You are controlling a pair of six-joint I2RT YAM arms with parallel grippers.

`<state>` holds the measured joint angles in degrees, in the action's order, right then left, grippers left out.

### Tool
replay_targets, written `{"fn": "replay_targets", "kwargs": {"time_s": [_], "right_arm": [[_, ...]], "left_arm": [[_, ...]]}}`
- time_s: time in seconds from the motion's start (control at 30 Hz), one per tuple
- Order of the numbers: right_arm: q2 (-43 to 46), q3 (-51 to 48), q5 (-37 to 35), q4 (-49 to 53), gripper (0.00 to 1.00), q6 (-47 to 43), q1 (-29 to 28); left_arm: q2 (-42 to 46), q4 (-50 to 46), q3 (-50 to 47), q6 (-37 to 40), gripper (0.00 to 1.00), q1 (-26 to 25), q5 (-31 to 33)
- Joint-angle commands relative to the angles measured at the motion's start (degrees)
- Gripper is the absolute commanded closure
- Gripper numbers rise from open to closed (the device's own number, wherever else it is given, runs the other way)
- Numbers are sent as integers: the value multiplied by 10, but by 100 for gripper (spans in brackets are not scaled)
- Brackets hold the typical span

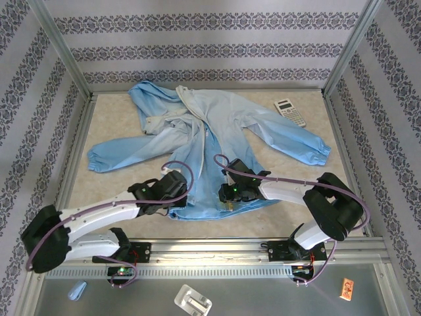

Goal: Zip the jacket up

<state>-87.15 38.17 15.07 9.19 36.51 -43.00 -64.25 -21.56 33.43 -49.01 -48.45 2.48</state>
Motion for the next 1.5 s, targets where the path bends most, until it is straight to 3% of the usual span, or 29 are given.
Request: {"fn": "replay_targets", "kwargs": {"time_s": [0.0,0.4,0.8,1.0,1.33,1.47], "right_arm": [[23,-9,-18,3,85,17,-3],[79,51,-38,23,67,41,-49],[-71,150,-4,-57,63,115,-96],[-98,129,-16,-125,64,154,-95],[-162,170,10,-131,65,161,-96],[-172,173,12,-137,60,167,-97]], "left_arm": [[31,40,-52,-43,100,24,-41],[39,33,-95,-56,98,48,-41],[15,68,-118,-39,96,73,-72],[3,88,-144,-33,96,91,-97],[12,114,-166,-30,95,107,-114],[7,118,-165,-26,95,111,-122]]}}
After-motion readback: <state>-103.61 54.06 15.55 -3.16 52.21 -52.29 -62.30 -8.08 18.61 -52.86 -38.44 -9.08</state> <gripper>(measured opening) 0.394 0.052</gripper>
